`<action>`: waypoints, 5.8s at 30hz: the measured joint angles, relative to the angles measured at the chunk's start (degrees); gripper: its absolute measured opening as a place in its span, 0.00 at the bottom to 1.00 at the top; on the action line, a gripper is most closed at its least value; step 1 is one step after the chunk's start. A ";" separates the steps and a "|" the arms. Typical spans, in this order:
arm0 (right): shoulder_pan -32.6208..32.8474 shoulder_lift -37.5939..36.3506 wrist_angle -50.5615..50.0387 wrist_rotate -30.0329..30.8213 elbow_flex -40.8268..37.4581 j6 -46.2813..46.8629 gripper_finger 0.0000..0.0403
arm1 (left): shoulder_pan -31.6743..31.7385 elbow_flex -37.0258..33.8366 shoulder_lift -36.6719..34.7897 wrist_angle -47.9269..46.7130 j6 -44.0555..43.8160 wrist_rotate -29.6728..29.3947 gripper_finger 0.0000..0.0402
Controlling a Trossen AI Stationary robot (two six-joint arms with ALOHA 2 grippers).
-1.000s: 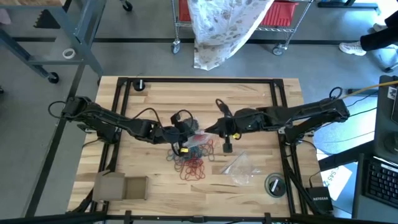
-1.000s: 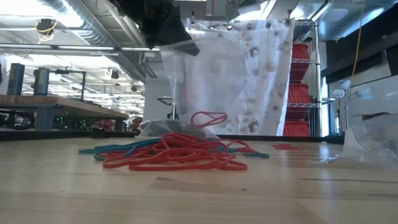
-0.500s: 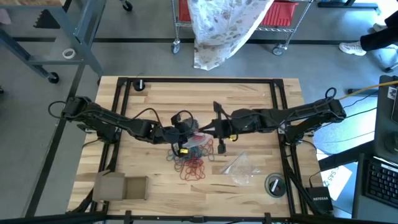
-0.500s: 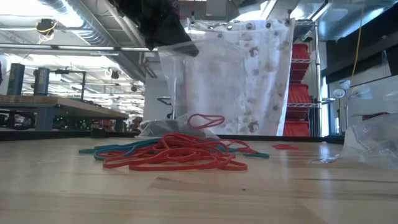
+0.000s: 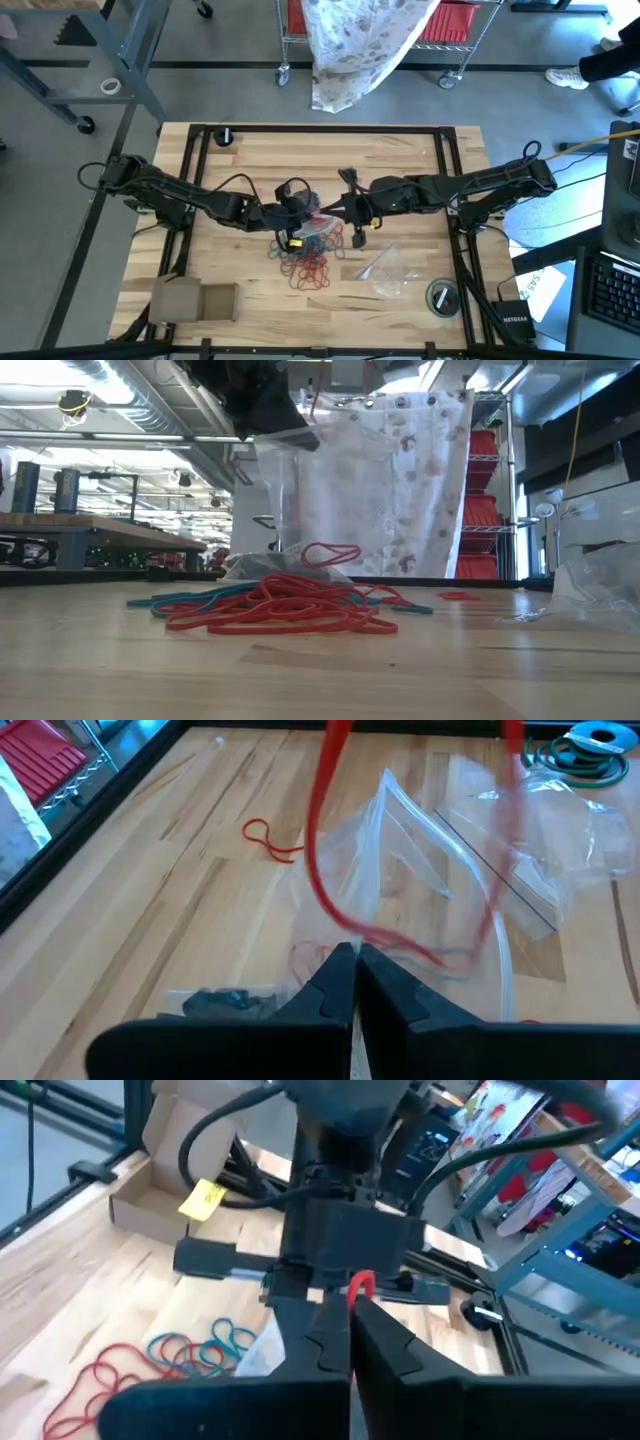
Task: Sort rubber bands
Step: Put the red rubber band into the transparent zip lock bag
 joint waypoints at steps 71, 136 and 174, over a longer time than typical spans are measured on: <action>-4.11 8.33 -2.36 -2.00 -0.04 -8.58 0.00 | 1.97 0.00 -4.62 -4.89 -6.34 -2.82 0.00; -4.85 4.44 11.79 -17.35 -6.49 25.59 0.41 | 2.81 0.01 -5.66 -4.39 -10.77 -0.15 0.00; -18.50 3.26 -28.86 3.80 -18.60 53.40 0.41 | 2.73 0.02 -5.73 -9.50 -11.69 -1.33 0.00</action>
